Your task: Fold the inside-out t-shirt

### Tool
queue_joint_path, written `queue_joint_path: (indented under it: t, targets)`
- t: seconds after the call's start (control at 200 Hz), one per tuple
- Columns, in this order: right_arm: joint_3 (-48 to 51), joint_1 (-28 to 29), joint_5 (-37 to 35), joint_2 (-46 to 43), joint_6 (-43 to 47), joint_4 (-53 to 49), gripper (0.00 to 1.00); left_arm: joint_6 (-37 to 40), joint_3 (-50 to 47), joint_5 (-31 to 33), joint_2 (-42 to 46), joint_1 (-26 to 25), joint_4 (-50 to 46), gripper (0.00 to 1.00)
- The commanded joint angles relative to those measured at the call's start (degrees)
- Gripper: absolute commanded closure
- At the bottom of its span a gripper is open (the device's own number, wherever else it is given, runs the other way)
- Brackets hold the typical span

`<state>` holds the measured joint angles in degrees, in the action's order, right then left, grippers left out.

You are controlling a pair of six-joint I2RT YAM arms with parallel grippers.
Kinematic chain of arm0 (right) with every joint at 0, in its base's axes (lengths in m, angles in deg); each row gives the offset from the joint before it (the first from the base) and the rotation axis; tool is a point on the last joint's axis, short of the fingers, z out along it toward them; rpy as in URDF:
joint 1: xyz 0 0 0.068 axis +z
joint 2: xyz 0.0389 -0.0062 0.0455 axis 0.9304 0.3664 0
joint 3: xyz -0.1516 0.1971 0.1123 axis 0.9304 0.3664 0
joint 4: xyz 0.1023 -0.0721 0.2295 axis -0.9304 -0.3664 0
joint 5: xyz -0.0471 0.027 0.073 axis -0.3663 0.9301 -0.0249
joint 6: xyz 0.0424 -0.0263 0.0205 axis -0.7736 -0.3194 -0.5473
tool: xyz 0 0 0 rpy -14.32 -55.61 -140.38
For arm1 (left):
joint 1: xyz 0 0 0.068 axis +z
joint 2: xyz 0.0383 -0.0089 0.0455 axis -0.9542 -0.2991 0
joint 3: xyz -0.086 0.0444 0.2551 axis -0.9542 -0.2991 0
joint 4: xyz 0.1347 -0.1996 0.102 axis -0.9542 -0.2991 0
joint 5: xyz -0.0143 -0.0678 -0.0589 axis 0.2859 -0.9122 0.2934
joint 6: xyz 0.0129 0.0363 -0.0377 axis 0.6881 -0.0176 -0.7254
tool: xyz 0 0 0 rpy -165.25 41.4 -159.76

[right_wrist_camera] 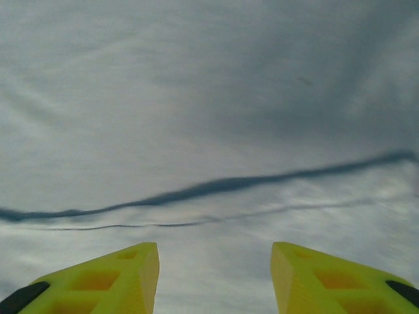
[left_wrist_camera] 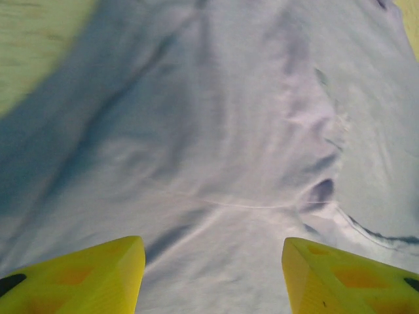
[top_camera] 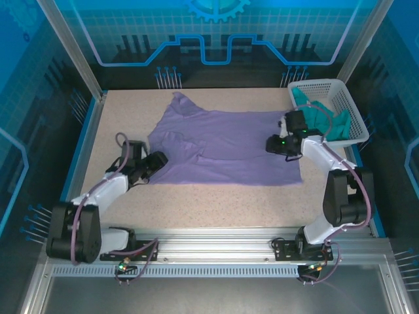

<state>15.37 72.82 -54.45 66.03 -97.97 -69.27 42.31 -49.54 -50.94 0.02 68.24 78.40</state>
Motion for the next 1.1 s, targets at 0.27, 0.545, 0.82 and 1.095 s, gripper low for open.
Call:
queue_joint_path:
  t: [0.27,0.545,0.82,1.095]
  targets:
    - [1.10,-3.83,1.45,12.15,2.65,-11.94,0.55,0.44,5.91,-4.97,-16.64,-1.37,1.09,0.42]
    - [10.79,2.57,4.37,3.05,-1.67,-13.55,0.55,-6.35,-15.01,-5.45,3.32,0.36,-4.13,0.44]
    - [12.40,4.46,0.43,-14.52,-5.89,-6.11,0.48,-5.61,-9.27,3.31,22.51,0.42,-12.60,0.41]
    - [-14.72,-0.55,-12.25,10.75,-0.78,-1.87,0.28,-1.34,8.31,0.75,-1.03,2.47,-0.60,0.35]
